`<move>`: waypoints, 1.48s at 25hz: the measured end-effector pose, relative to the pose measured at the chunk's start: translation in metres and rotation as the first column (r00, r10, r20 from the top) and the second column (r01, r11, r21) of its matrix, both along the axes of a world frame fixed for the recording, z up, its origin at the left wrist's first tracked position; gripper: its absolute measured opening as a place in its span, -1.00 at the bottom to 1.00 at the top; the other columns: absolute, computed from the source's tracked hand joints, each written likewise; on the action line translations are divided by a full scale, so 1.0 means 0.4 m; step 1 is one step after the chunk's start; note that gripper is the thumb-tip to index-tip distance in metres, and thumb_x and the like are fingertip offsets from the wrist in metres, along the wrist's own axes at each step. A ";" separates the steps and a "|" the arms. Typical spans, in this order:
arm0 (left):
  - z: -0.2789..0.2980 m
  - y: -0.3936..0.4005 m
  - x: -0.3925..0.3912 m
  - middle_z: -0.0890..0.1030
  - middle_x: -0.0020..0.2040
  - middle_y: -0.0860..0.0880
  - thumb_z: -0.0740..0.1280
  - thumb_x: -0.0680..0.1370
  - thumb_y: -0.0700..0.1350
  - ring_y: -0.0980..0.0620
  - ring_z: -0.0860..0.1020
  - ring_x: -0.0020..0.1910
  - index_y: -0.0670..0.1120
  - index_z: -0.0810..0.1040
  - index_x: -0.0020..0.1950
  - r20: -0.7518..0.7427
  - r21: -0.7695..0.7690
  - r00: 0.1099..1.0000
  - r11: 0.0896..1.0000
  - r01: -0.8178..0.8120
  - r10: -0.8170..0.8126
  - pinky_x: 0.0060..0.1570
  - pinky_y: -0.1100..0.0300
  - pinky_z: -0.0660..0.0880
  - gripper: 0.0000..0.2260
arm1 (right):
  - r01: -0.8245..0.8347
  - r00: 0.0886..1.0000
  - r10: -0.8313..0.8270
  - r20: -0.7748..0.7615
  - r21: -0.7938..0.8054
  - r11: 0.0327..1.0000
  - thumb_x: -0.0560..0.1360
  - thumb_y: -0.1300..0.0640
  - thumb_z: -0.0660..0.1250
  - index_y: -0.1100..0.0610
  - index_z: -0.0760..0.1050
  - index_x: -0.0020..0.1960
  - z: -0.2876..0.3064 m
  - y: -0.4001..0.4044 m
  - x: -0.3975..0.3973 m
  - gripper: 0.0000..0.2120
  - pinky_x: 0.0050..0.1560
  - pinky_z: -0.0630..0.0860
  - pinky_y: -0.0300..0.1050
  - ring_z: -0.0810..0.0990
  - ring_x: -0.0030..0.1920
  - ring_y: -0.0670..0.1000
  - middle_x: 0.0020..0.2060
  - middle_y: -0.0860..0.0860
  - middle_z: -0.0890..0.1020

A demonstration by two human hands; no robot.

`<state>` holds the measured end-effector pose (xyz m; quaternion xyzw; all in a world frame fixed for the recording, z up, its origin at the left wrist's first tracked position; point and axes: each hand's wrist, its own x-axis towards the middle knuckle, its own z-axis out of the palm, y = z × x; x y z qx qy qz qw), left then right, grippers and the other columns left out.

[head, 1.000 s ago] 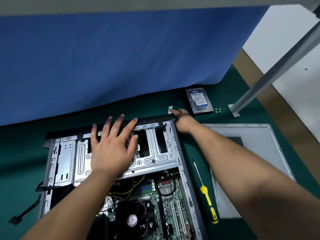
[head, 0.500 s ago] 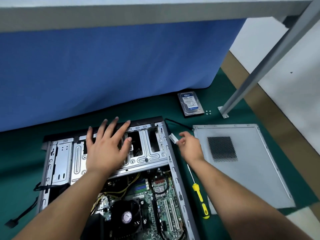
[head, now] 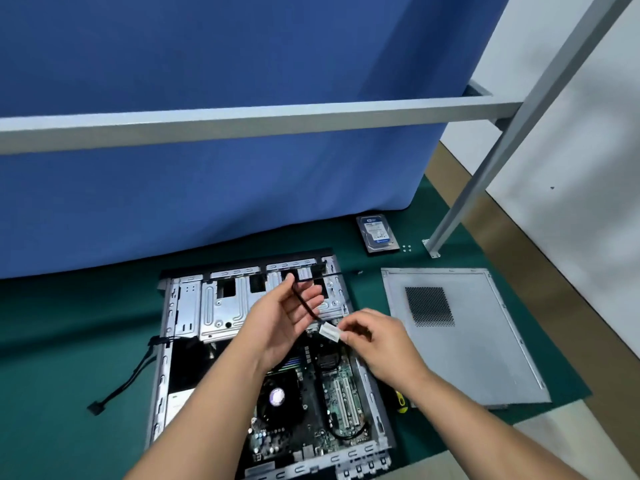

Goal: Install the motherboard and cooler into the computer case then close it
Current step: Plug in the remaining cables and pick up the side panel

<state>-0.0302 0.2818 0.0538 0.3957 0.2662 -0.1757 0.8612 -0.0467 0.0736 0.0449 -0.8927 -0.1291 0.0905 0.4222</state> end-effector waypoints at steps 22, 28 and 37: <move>-0.061 0.120 -0.104 0.71 0.18 -0.02 0.43 0.59 -0.07 -0.04 0.71 0.10 -0.09 0.60 0.25 0.062 0.086 0.998 0.996 -0.002 -0.003 -0.10 0.11 0.63 -0.74 | -0.031 0.985 0.017 -0.169 -0.082 0.996 0.54 0.12 0.47 -0.11 0.66 -0.01 -0.043 0.113 -0.130 -0.87 -0.05 0.54 -0.29 0.62 -0.13 -0.18 -0.13 -0.16 0.66; -0.091 0.090 -0.044 0.74 -0.02 -0.17 0.38 0.64 -0.19 -0.04 0.69 -0.30 -0.12 0.49 0.14 0.223 0.408 0.975 0.908 -0.090 -0.003 -0.40 0.22 0.56 -0.88 | 0.163 0.922 -0.113 -0.370 0.109 0.981 0.52 0.15 0.46 -0.08 0.67 0.01 -0.086 0.166 -0.166 -0.85 -0.07 0.63 -0.18 0.70 -0.19 -0.15 -0.17 -0.11 0.71; -0.090 0.070 -0.043 0.73 0.02 -0.22 0.36 0.65 -0.11 -0.11 0.71 -0.09 -0.20 0.53 0.20 0.220 0.330 0.972 0.944 0.002 -0.079 -0.12 0.09 0.66 -0.80 | 0.411 0.844 -0.276 -0.460 0.226 0.883 0.55 0.26 0.43 -0.03 0.64 -0.01 -0.123 0.198 -0.166 -0.81 0.03 0.68 0.01 0.75 -0.19 -0.01 -0.18 0.02 0.72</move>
